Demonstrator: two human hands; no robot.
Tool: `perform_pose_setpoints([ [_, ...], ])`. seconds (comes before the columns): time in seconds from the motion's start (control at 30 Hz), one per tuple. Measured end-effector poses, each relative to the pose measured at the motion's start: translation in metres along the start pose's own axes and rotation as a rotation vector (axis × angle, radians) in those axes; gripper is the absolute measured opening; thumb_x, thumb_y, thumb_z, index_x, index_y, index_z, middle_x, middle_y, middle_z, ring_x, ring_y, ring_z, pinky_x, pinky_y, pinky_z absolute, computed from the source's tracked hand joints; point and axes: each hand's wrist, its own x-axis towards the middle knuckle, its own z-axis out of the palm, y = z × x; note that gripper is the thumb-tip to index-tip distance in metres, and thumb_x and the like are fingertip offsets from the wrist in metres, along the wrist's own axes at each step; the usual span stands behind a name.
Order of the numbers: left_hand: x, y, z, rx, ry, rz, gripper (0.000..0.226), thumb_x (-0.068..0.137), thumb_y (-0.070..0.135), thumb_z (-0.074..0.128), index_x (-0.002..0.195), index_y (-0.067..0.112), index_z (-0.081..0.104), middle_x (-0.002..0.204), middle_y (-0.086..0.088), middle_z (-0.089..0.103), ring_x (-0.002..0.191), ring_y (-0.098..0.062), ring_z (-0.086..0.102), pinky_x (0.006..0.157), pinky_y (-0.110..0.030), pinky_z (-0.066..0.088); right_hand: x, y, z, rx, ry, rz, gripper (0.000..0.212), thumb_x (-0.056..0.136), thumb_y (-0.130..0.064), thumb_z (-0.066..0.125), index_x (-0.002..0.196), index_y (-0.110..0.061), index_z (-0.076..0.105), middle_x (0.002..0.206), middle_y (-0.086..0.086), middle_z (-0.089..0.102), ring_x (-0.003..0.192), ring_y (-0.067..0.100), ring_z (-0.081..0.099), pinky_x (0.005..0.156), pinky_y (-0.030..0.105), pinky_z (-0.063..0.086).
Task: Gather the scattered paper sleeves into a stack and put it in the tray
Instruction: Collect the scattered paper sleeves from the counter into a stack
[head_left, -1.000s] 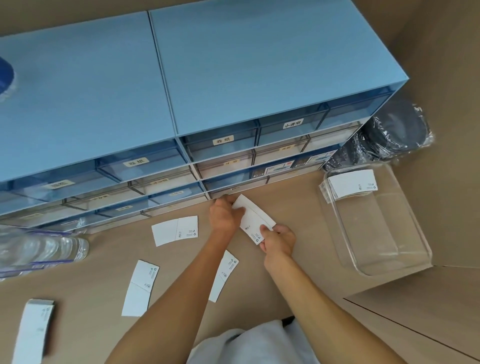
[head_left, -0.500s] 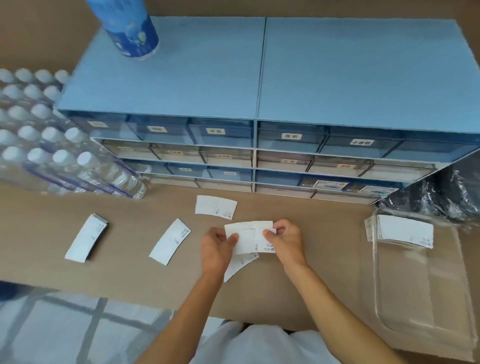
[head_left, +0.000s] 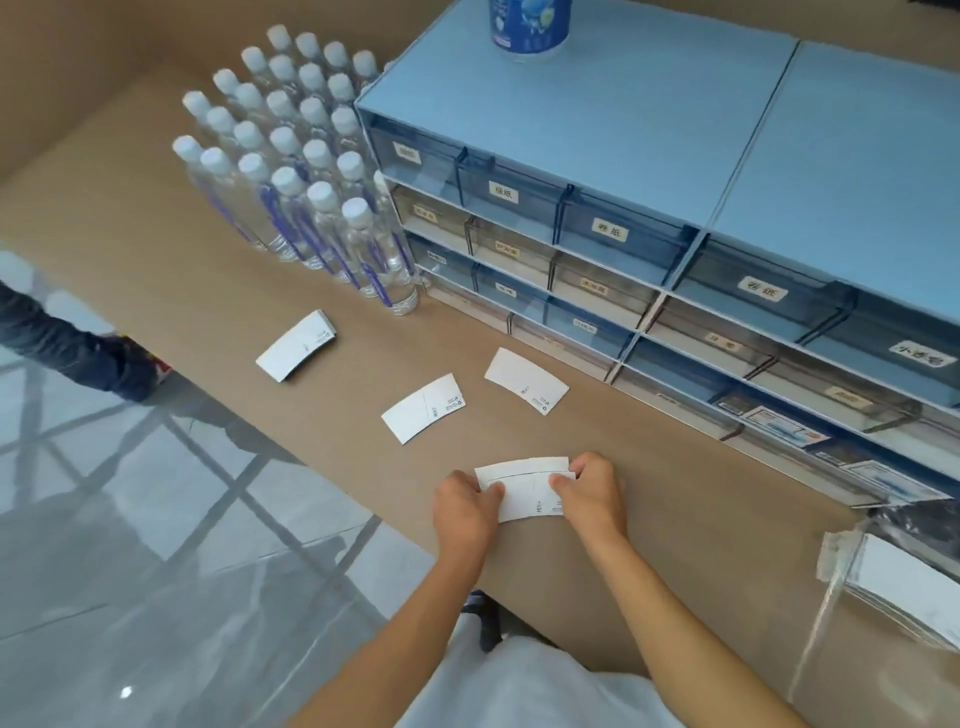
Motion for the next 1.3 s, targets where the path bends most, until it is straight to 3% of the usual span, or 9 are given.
perform_pose_setpoints([
  [0.13, 0.0, 0.006, 0.0, 0.084, 0.049, 0.068, 0.022, 0.087, 0.029, 0.065, 0.09, 0.007, 0.061, 0.088, -0.005, 0.066, 0.079, -0.024, 0.059, 0.064, -0.032, 0.042, 0.0, -0.004, 0.001, 0.001, -0.003, 0.005, 0.011, 0.08, -0.015, 0.065, 0.084, -0.012, 0.055, 0.084, 0.006, 0.061, 0.082, 0.03, 0.056, 0.066, 0.027, 0.037],
  [0.27, 0.001, 0.012, -0.001, 0.116, 0.041, 0.097, 0.023, 0.087, 0.03, 0.064, 0.093, 0.008, 0.061, 0.088, -0.006, 0.066, 0.084, -0.029, 0.063, 0.072, -0.038, 0.054, 0.002, -0.004, 0.002, -0.009, 0.005, 0.014, 0.013, 0.082, -0.016, 0.065, 0.085, -0.014, 0.053, 0.089, 0.006, 0.062, 0.081, 0.025, 0.05, 0.068, 0.026, 0.036],
  [0.6, 0.015, 0.007, -0.009, 0.033, -0.048, 0.071, 0.027, 0.087, 0.029, 0.069, 0.106, 0.015, 0.057, 0.095, 0.003, 0.059, 0.094, -0.025, 0.062, 0.085, -0.04, 0.054, 0.005, -0.003, 0.01, 0.06, 0.015, 0.028, 0.018, 0.084, -0.016, 0.068, 0.097, -0.005, 0.062, 0.097, 0.009, 0.067, 0.089, 0.029, 0.06, 0.071, 0.028, 0.042],
  [0.77, 0.043, 0.015, -0.02, -0.016, -0.091, 0.099, 0.015, 0.085, 0.029, 0.071, 0.089, 0.017, 0.062, 0.088, 0.003, 0.067, 0.081, -0.018, 0.062, 0.072, -0.032, 0.051, 0.009, -0.013, 0.017, 0.161, 0.018, 0.072, 0.016, 0.084, -0.018, 0.069, 0.086, -0.004, 0.061, 0.076, 0.002, 0.06, 0.073, 0.027, 0.06, 0.063, 0.031, 0.045],
  [1.0, 0.075, 0.049, -0.03, 0.001, -0.134, 0.238, 0.015, 0.083, 0.023, 0.074, 0.079, 0.017, 0.061, 0.075, 0.008, 0.062, 0.069, -0.011, 0.058, 0.056, -0.022, 0.04, 0.025, -0.033, 0.026, 0.245, 0.099, 0.141, 0.02, 0.083, -0.023, 0.068, 0.079, -0.004, 0.068, 0.094, 0.019, 0.069, 0.091, 0.034, 0.066, 0.081, 0.041, 0.056],
  [1.13, 0.098, 0.079, -0.029, 0.063, -0.169, 0.292, 0.014, 0.083, 0.022, 0.074, 0.086, 0.012, 0.066, 0.077, 0.006, 0.063, 0.074, -0.016, 0.058, 0.058, -0.023, 0.04, 0.042, -0.048, 0.026, 0.297, 0.143, 0.199, 0.028, 0.084, -0.023, 0.068, 0.06, -0.009, 0.059, 0.067, 0.008, 0.062, 0.064, 0.024, 0.058, 0.06, 0.03, 0.047],
  [1.23, 0.117, 0.099, -0.026, 0.079, -0.203, 0.289, 0.017, 0.083, 0.022, 0.075, 0.085, 0.007, 0.066, 0.086, -0.004, 0.069, 0.076, -0.021, 0.06, 0.065, -0.026, 0.04, 0.054, -0.062, 0.029, 0.327, 0.189, 0.242, 0.031, 0.085, -0.021, 0.068, 0.059, -0.012, 0.056, 0.064, 0.006, 0.059, 0.054, 0.02, 0.055, 0.048, 0.023, 0.039],
  [1.3, 0.127, 0.111, -0.025, 0.079, -0.208, 0.295, 0.016, 0.084, 0.02, 0.075, 0.082, 0.008, 0.065, 0.092, -0.007, 0.071, 0.079, -0.023, 0.061, 0.069, -0.025, 0.04, 0.062, -0.071, 0.031, 0.33, 0.199, 0.247, 0.025, 0.086, -0.018, 0.067, 0.064, -0.008, 0.061, 0.068, 0.008, 0.064, 0.056, 0.021, 0.059, 0.048, 0.022, 0.04],
])
